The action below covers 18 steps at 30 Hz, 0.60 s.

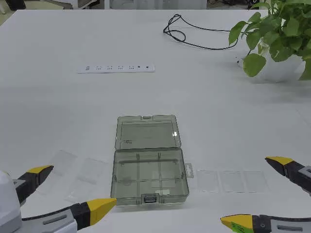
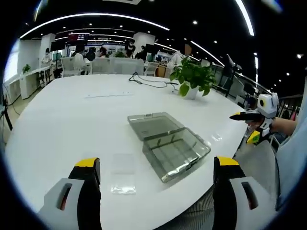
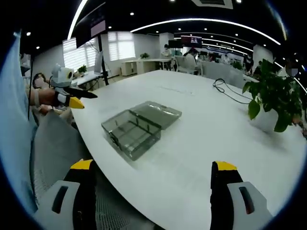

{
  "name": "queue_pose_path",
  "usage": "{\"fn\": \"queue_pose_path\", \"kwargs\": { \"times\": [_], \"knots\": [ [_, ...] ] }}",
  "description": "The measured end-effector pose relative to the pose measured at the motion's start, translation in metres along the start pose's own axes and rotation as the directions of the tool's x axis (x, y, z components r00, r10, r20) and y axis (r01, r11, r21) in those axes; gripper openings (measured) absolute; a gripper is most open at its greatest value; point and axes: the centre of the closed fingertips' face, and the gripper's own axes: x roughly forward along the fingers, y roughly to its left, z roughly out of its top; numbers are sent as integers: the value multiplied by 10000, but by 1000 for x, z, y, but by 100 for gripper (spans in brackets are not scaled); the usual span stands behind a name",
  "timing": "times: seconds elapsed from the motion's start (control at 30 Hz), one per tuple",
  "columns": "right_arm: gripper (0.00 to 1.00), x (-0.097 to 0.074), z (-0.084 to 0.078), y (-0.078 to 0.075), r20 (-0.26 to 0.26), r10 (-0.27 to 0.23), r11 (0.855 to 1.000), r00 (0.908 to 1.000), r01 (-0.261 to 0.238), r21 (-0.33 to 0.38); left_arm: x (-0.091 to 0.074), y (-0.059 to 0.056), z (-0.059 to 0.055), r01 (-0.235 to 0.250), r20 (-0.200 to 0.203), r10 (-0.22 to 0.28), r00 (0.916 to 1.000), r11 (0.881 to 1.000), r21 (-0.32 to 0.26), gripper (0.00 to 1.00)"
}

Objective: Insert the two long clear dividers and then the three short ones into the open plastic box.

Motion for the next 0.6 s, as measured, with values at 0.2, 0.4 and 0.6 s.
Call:
{"fn": "queue_pose_path", "kwargs": {
  "times": [0.2,0.4,0.6],
  "knots": [
    [100,1,1,1,26,9,10000,10000,-9,-3,0,-1,-1,39,5,-39,10000,10000,-2,100],
    [100,2,0,4,-11,47,10000,10000,-47,-34,0,-2,-3,34,-57,-34,10000,10000,14,100],
    [100,1,0,2,-27,30,10000,10000,-30,-68,0,-3,-4,85,-125,-84,9999,9999,80,100]
  ]
}}
